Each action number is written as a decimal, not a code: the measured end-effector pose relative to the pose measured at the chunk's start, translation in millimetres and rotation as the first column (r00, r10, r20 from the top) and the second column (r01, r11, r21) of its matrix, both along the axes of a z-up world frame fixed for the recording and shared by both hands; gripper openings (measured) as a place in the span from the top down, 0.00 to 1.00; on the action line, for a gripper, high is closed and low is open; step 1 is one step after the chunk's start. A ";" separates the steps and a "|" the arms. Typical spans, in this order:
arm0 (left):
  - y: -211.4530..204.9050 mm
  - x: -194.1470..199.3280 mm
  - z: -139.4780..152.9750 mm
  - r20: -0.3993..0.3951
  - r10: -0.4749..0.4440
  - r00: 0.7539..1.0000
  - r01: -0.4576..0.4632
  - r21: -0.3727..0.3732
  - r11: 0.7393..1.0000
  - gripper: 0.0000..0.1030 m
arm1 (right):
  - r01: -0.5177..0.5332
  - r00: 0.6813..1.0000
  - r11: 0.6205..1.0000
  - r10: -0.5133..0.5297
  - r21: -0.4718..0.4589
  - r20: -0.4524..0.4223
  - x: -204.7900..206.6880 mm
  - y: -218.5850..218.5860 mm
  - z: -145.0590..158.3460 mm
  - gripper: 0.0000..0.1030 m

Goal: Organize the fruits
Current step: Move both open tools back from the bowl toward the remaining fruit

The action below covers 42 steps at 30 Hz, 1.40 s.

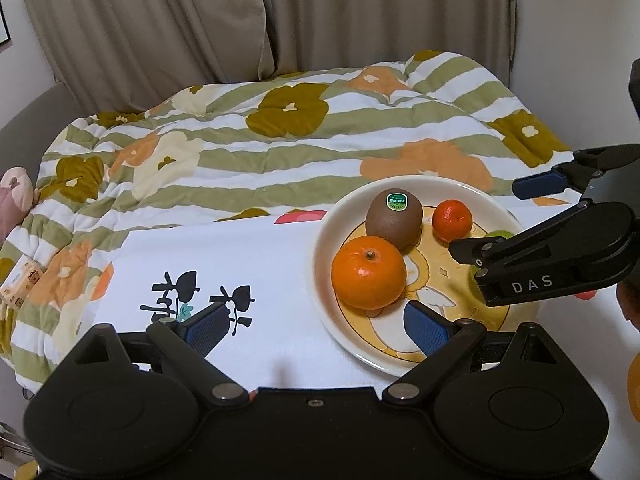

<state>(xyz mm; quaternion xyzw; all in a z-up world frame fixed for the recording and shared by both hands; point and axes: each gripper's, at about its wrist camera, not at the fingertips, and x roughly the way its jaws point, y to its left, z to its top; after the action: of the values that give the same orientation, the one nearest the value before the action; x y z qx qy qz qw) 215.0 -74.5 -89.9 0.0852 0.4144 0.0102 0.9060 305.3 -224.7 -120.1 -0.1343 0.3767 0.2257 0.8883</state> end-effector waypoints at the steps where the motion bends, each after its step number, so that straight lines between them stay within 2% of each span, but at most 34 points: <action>1: 0.7 -1.8 0.8 0.001 0.003 1.000 -0.003 0.001 1.000 0.06 | 0.005 1.000 1.000 -0.005 0.003 -0.004 -0.3 -0.3 0.1 0.02; 8: 8.8 -17.5 10.4 0.031 0.007 0.999 -0.007 -0.006 1.000 0.06 | 0.045 0.999 0.999 -0.045 0.017 0.005 -14.9 0.1 11.3 0.02; 16: 24.9 -50.9 35.5 0.107 0.016 0.994 -0.008 -0.078 0.997 0.06 | 0.121 0.992 0.992 -0.122 0.033 0.023 -48.7 1.6 42.7 0.02; 22: 40.7 -81.8 62.2 0.194 0.011 0.981 0.016 -0.140 0.990 0.06 | 0.183 0.982 0.981 -0.185 0.058 0.027 -81.9 10.3 70.9 0.02; 30: 72.5 -107.8 87.2 0.277 -0.031 0.960 0.065 -0.114 0.991 0.06 | 0.257 0.965 0.960 -0.261 0.109 0.022 -119.7 31.6 99.0 0.02; 36: 109.4 -114.6 82.1 0.263 -0.049 0.964 0.076 -0.093 0.993 0.05 | 0.282 0.958 0.951 -0.285 0.123 0.006 -139.2 62.4 100.1 0.02; 42: 147.5 -116.9 65.8 0.229 -0.084 0.970 0.101 -0.061 0.993 0.03 | 0.297 0.955 0.947 -0.296 0.121 -0.026 -155.9 94.6 87.0 0.00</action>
<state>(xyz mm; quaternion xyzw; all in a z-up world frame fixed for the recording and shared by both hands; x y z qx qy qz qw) 98.1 73.0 -24.1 0.0700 0.3041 -0.0374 0.9493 149.5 -130.1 -33.1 -0.0200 0.3813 0.1130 0.9173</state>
